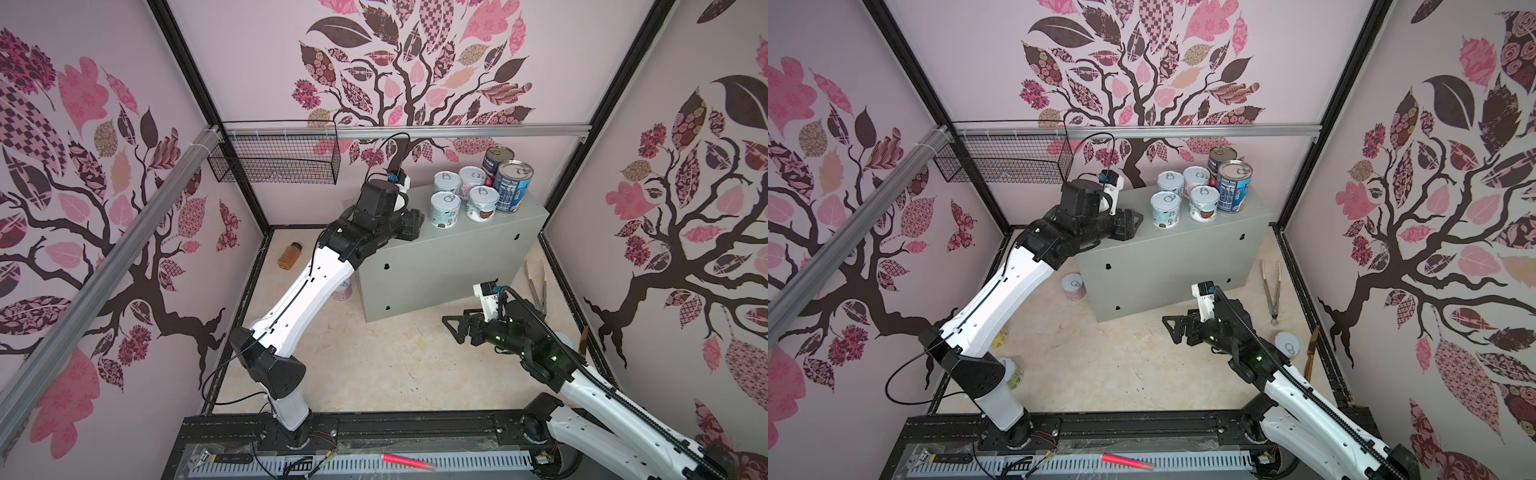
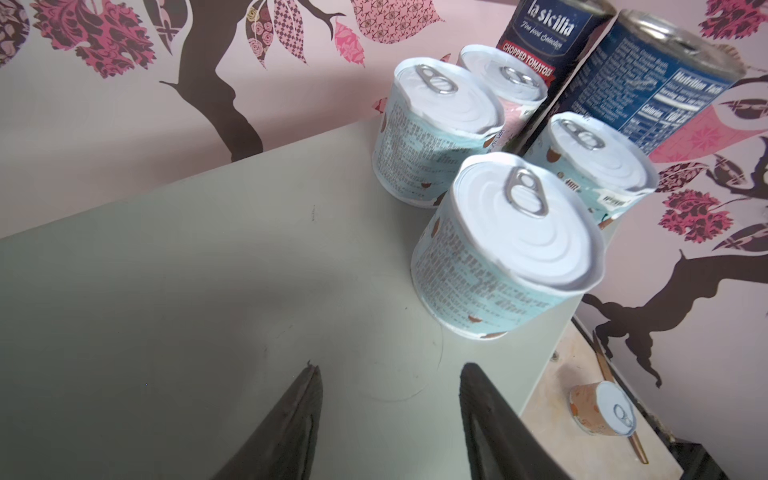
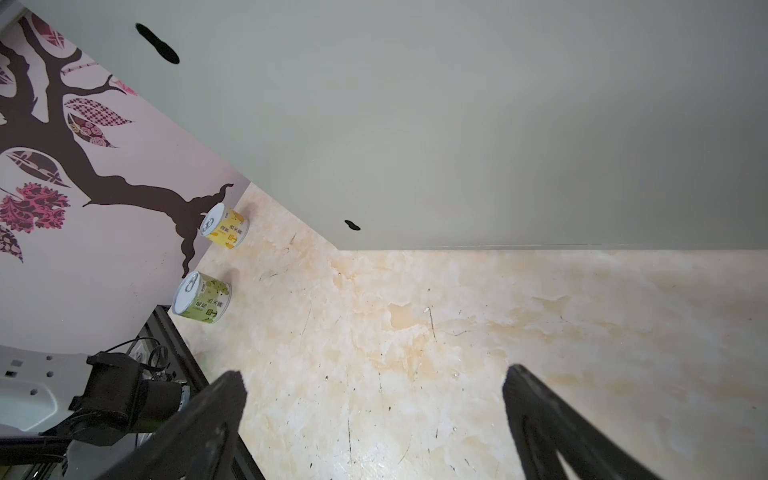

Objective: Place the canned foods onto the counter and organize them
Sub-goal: 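Withdraw the right gripper toward the table while the left gripper reaches the cabinet top, then push the pale blue-green can toward the other cans with the left gripper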

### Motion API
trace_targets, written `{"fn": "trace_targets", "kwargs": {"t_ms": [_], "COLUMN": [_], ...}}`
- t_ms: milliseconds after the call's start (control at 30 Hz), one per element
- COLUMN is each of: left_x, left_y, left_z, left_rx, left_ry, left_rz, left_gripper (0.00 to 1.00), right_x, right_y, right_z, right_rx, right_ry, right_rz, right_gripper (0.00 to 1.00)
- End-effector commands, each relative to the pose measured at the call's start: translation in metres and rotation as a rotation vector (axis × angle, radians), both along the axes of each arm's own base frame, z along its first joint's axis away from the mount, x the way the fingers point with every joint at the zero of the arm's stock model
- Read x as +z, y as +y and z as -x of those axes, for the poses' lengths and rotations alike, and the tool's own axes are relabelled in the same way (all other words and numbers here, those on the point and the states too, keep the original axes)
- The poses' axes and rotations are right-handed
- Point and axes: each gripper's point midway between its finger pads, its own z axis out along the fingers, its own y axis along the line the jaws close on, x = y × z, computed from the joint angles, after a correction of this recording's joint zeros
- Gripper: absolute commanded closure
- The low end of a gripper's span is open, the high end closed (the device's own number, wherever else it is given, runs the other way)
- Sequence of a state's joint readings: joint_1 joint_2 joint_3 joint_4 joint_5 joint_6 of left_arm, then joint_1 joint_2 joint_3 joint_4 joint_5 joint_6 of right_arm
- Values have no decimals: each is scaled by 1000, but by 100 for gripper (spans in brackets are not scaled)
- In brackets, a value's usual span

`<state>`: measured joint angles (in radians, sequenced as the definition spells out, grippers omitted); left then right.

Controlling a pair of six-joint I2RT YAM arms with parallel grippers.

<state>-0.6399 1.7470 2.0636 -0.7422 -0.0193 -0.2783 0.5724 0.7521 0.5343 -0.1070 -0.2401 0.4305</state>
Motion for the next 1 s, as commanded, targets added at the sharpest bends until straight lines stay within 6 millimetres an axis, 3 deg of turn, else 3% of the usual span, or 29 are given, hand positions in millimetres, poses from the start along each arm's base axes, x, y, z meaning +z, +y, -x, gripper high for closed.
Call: {"fn": "trace_targets", "kwargs": {"t_ms": [0, 267, 967], "left_x": [12, -2, -4], "left_y": [-13, -37, -73], "left_z": [-1, -2, -9], "left_rx": [-32, -64, -119], "left_ry": [-33, -21, -35], "left_rz": [7, -15, -10], "left_gripper": [48, 53, 55], "right_x": [10, 5, -2], "right_y": [2, 2, 4], "right_z": [2, 2, 7], "right_rx": [18, 22, 45], "right_ry": [-36, -38, -28], "right_rz": [-38, -32, -38], "right_gripper": [0, 0, 0]}}
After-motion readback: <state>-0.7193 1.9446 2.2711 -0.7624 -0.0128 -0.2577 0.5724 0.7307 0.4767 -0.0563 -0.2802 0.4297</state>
